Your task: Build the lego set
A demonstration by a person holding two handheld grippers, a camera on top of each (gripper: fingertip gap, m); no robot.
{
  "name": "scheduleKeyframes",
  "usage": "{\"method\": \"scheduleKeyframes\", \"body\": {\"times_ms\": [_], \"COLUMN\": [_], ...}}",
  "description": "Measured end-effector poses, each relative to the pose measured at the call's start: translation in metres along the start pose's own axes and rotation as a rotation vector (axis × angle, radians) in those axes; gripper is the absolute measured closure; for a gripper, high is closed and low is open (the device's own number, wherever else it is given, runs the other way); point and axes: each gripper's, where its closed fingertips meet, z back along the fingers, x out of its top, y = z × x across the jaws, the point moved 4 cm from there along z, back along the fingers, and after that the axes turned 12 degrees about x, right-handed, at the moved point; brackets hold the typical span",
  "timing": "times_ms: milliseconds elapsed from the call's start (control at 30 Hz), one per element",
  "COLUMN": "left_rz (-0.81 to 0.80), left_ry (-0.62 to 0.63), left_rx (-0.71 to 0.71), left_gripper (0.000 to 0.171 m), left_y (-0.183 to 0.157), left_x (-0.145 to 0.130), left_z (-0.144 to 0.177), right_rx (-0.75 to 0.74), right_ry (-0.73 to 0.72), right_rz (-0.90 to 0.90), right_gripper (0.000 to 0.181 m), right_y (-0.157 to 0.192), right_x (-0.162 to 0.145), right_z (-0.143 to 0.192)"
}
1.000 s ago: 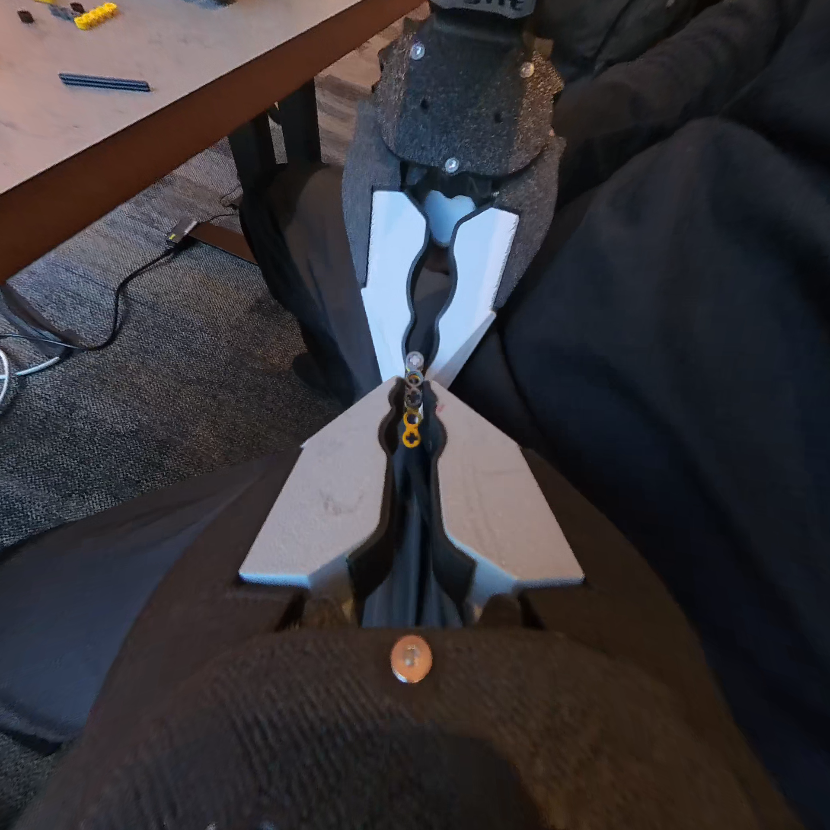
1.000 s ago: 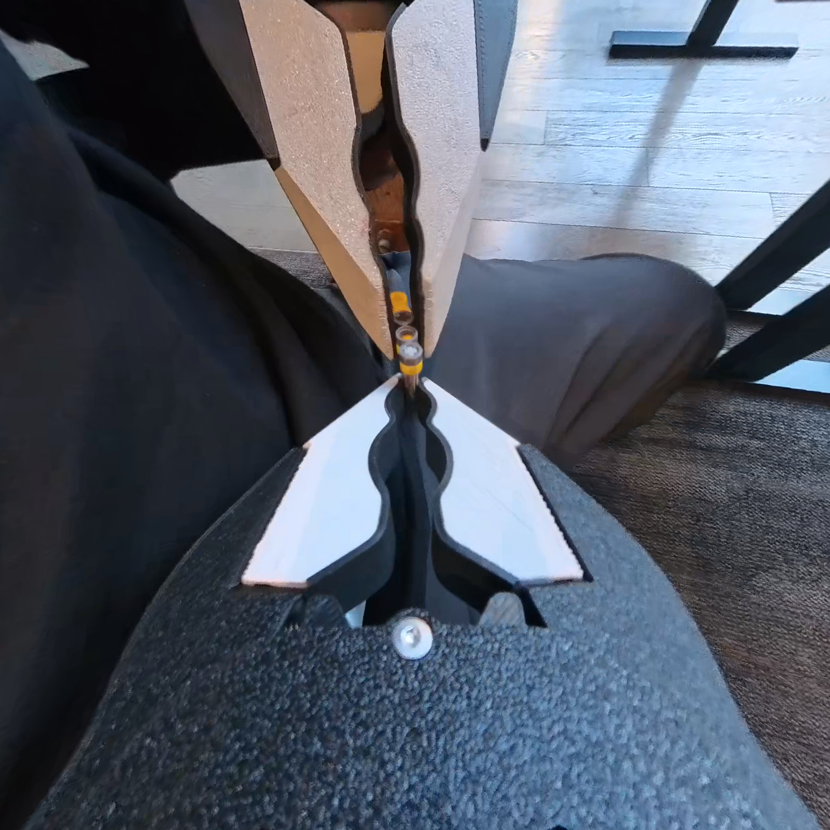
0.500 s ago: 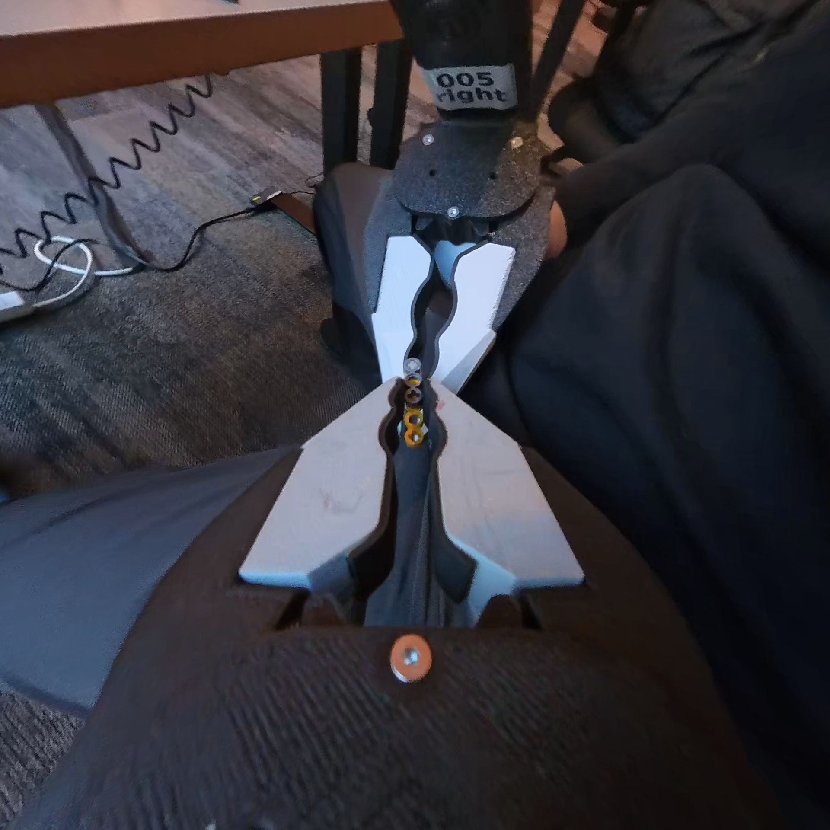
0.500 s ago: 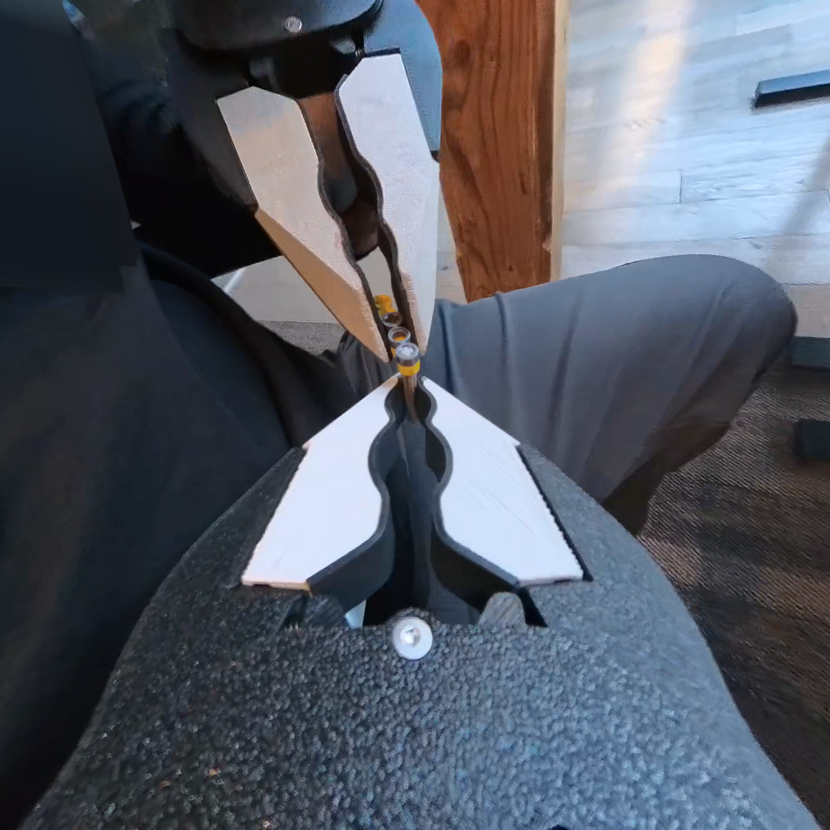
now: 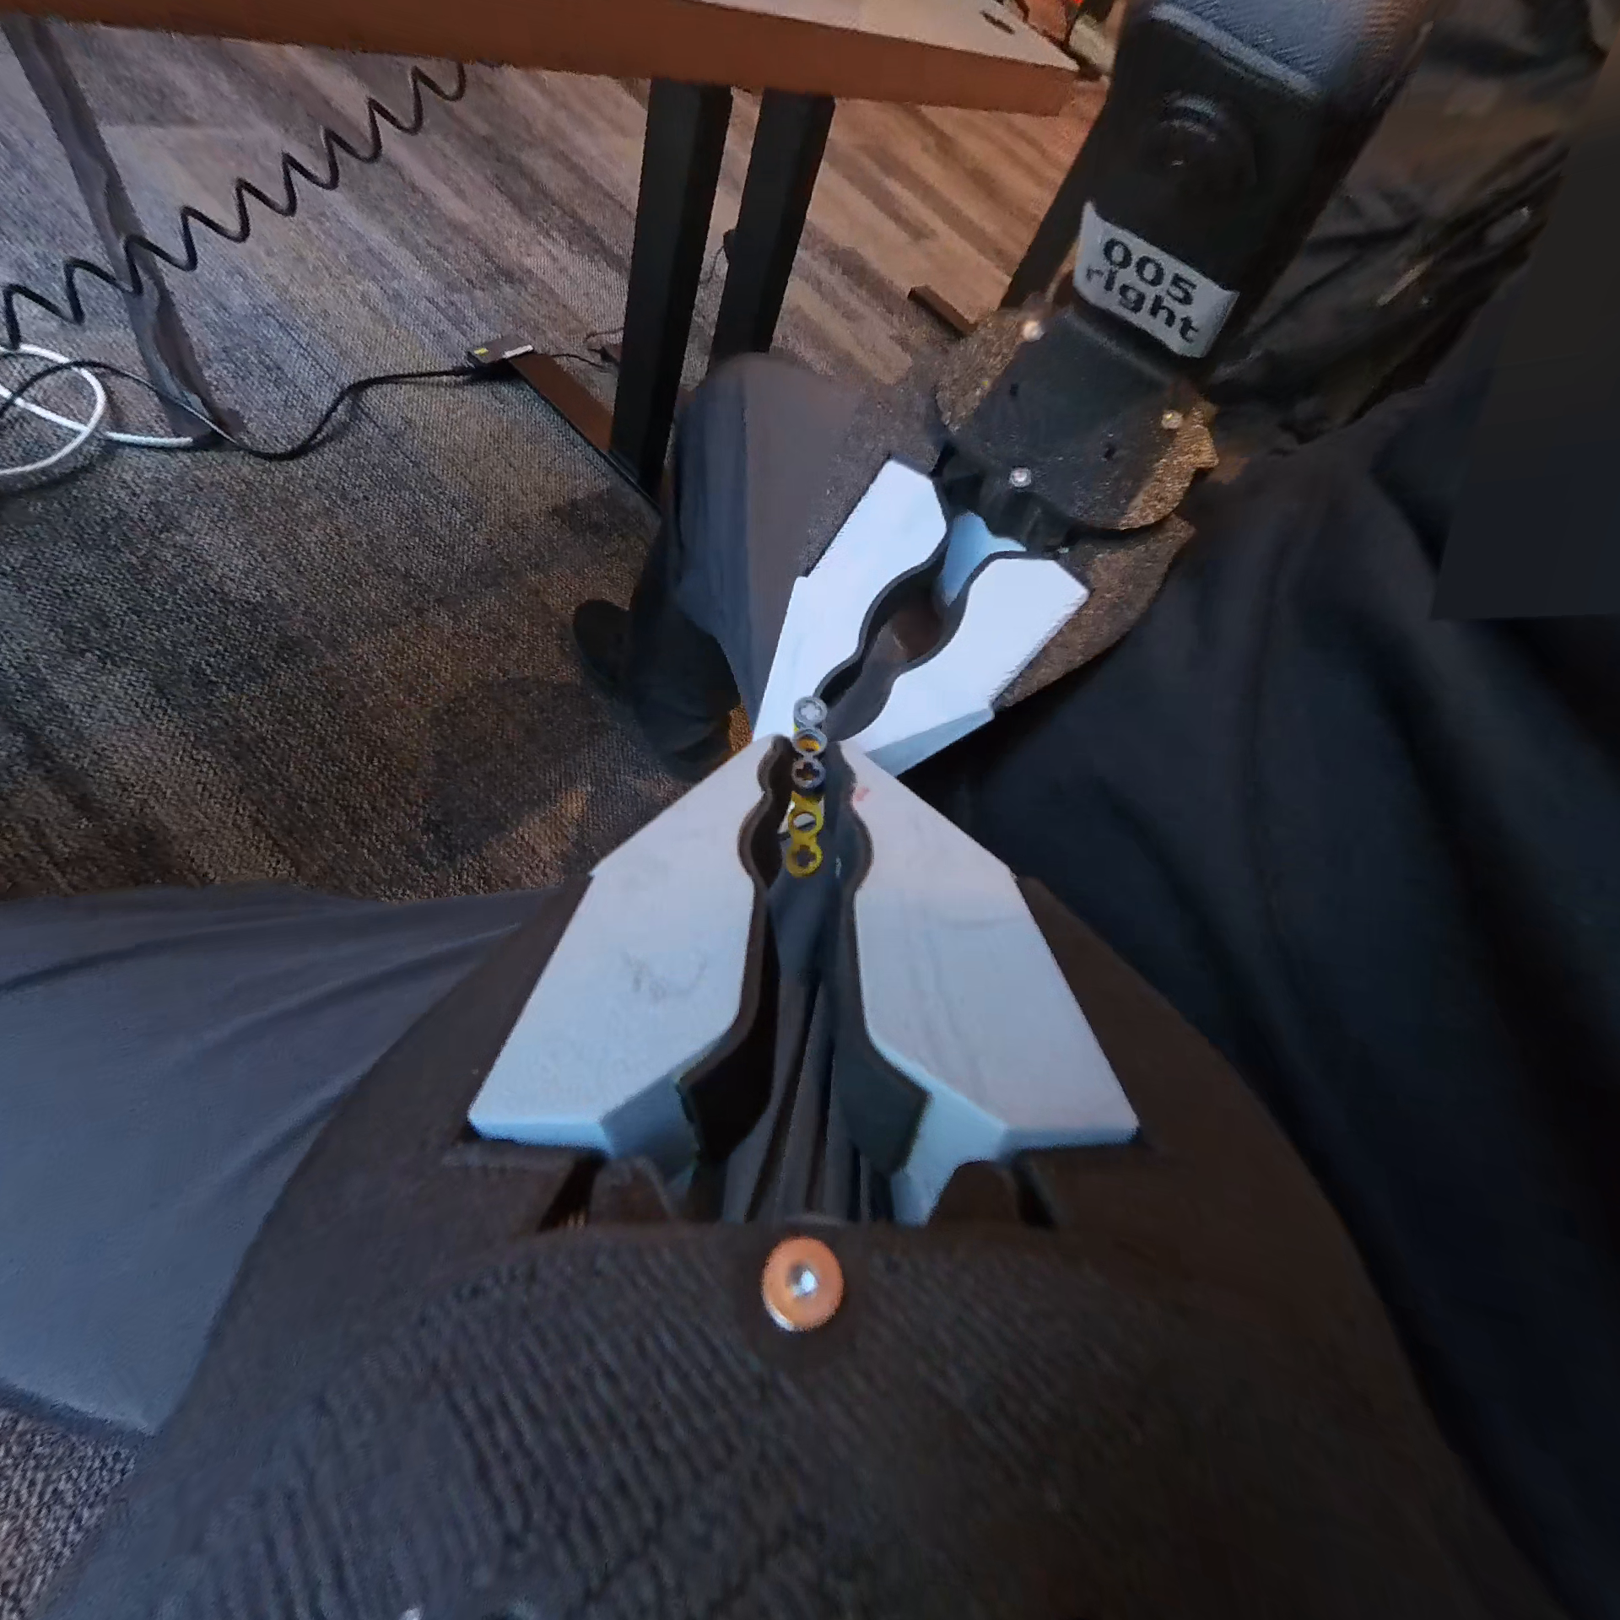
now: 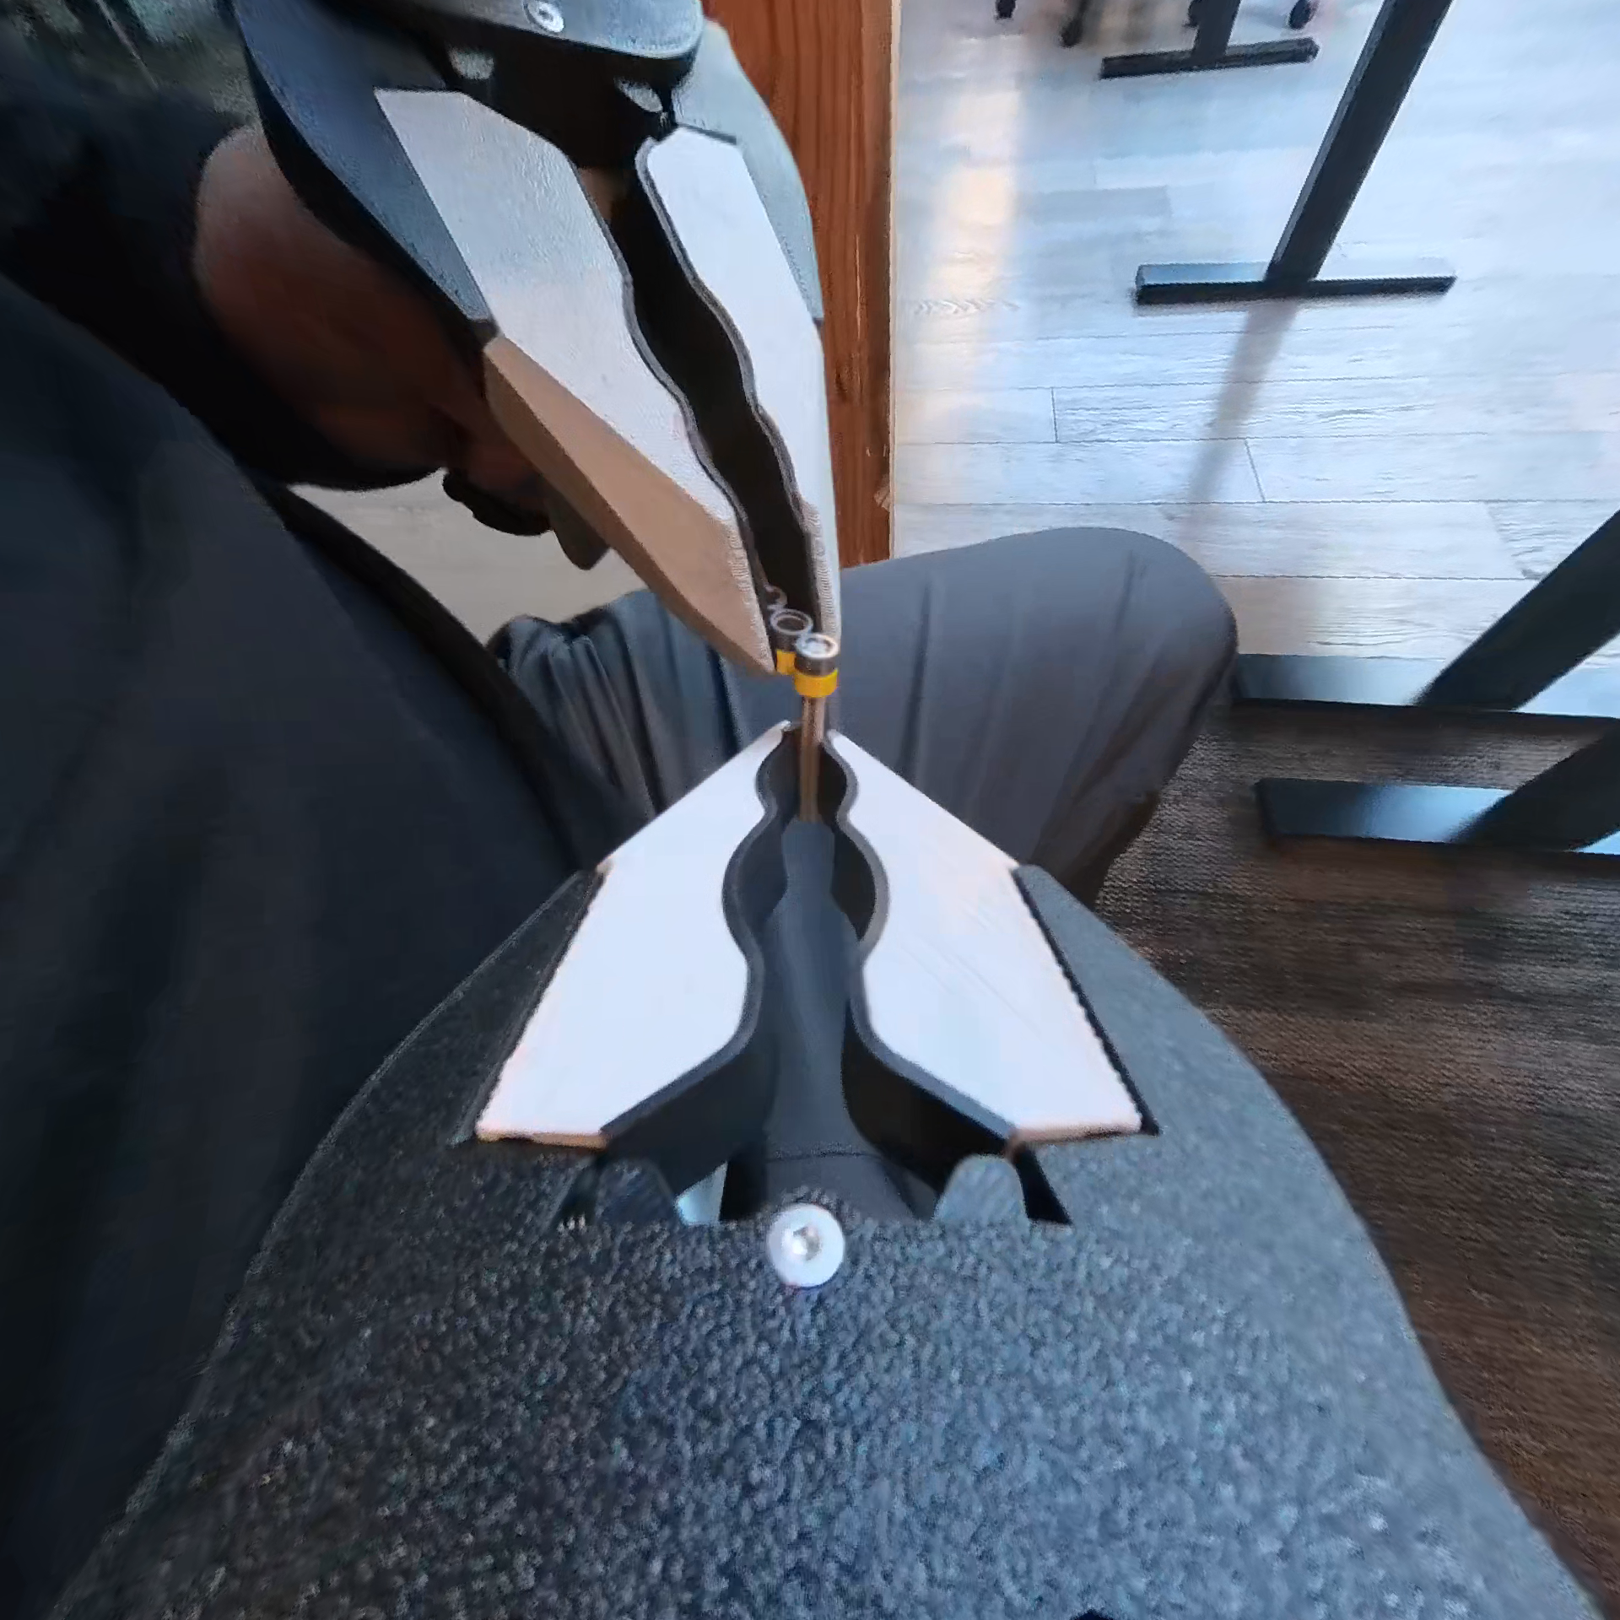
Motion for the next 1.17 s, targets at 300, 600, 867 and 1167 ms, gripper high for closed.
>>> {"method": "scheduleKeyframes", "body": {"times_ms": [300, 600, 867, 1167], "left_rz": [0.168, 0.270, 0.331, 0.380], "left_ry": [-0.048, -0.072, -0.099, -0.144], "left_rx": [-0.009, -0.001, 0.013, 0.002], "left_gripper": [0.166, 0.167, 0.167, 0.167], "left_y": [0.010, 0.012, 0.010, 0.013], "left_x": [0.024, 0.024, 0.017, 0.021], "left_z": [-0.019, -0.028, -0.019, -0.015], "right_rx": [-0.006, 0.025, 0.056, 0.044], "right_ry": [-0.163, -0.185, -0.172, -0.199], "right_rz": [-0.137, -0.145, -0.109, -0.109], "right_gripper": [0.179, 0.179, 0.178, 0.179], "right_y": [-0.019, -0.026, -0.019, -0.019], "right_x": [0.002, -0.003, -0.002, 0.002], "right_z": [0.017, 0.023, 0.017, 0.016]}}
